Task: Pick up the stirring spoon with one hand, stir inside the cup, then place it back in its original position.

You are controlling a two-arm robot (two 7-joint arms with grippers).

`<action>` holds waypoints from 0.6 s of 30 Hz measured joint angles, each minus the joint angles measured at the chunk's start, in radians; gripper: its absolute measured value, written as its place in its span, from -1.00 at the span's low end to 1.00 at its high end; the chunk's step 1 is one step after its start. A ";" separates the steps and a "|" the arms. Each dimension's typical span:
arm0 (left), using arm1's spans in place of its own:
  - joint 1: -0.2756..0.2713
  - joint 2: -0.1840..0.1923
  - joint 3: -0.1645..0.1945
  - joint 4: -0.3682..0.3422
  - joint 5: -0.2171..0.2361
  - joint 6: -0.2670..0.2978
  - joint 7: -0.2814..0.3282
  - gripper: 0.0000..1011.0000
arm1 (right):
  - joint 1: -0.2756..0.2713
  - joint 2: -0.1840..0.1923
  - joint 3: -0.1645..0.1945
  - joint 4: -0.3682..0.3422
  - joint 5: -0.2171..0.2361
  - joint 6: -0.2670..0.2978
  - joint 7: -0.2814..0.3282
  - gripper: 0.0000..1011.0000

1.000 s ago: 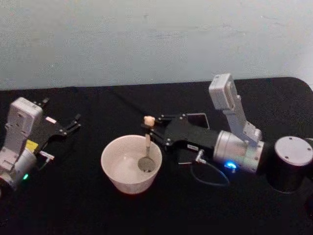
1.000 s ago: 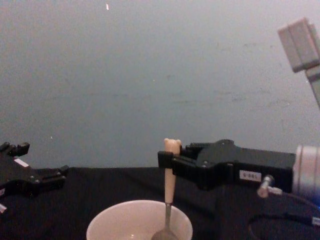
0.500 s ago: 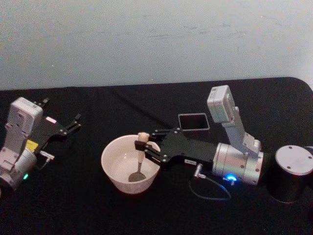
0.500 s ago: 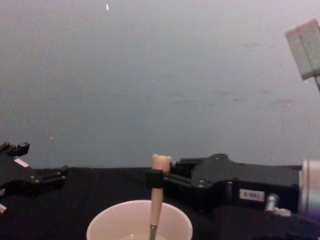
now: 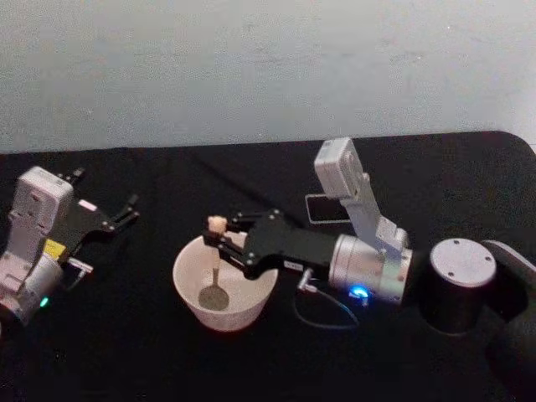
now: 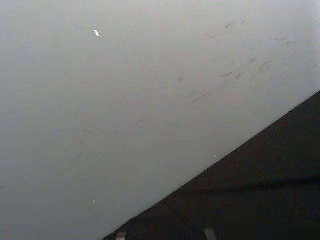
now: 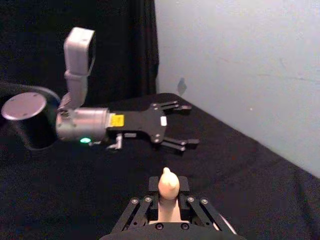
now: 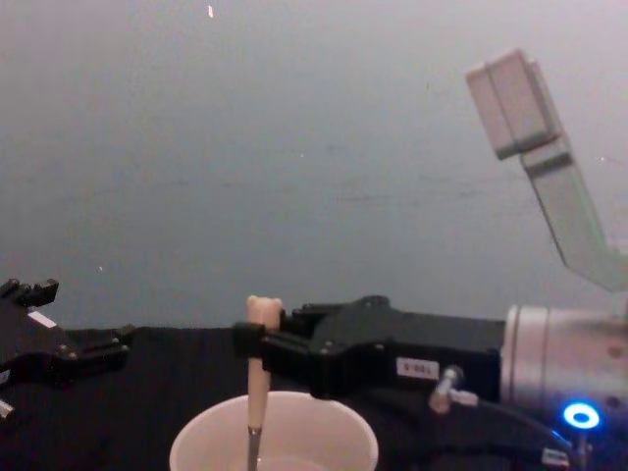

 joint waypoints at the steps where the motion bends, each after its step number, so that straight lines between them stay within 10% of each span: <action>1: 0.000 0.000 0.000 0.000 0.000 0.000 0.000 0.98 | 0.003 -0.004 0.000 0.005 -0.001 0.000 -0.003 -0.56; 18: 0.000 0.000 0.000 0.000 0.000 0.000 0.000 0.98 | 0.065 -0.062 0.036 0.111 -0.024 -0.003 -0.051 -0.56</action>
